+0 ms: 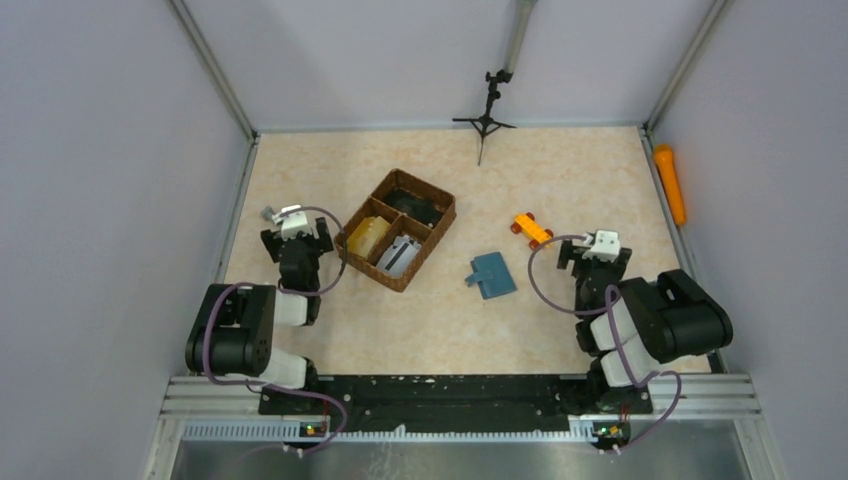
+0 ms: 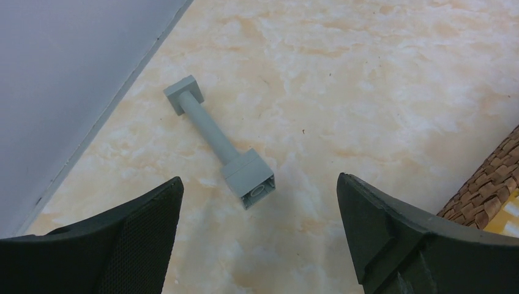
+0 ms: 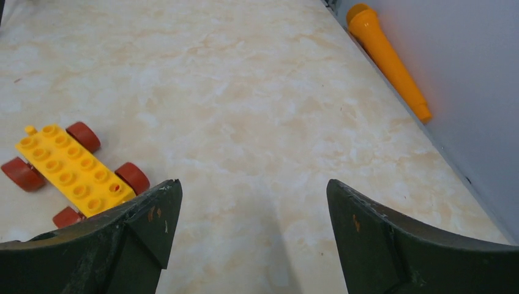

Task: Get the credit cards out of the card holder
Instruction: Reset both arms

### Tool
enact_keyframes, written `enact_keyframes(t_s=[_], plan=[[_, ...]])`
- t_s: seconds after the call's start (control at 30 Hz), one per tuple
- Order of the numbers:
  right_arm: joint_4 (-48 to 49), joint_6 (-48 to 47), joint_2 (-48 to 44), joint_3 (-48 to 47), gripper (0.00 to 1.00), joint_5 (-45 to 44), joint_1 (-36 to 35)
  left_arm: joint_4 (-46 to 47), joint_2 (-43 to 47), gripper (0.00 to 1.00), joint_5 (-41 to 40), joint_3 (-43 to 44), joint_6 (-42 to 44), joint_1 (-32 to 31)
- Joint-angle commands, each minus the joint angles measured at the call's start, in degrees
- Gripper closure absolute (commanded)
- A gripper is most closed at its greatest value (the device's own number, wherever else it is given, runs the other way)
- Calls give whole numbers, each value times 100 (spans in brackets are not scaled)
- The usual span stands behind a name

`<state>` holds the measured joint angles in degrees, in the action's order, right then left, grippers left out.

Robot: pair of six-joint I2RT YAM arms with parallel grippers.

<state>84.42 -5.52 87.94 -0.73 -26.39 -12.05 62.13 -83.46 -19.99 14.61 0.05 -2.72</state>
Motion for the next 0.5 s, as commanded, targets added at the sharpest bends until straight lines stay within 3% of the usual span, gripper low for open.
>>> enact_keyframes(t_s=[0.0, 0.1, 0.27, 0.3, 0.33, 0.47], plan=[[-460, 273, -330, -540, 13, 353, 320, 38, -54, 2, 285, 184, -221, 86], [-1254, 819, -410, -913, 28, 394, 654, 112, -58, 1, 270, 156, -212, 88], [-1241, 1008, -462, -860, 28, 572, 848, 102, -52, 1, 276, 156, -216, 87], [-1224, 994, -457, -851, 26, 573, 853, 98, -56, 1, 276, 156, -216, 90], [-1212, 987, -454, -850, 6, 565, 856, 98, -56, 1, 276, 156, -216, 87], [-1209, 978, -454, -850, 1, 555, 850, 98, -56, 1, 276, 158, -216, 87]])
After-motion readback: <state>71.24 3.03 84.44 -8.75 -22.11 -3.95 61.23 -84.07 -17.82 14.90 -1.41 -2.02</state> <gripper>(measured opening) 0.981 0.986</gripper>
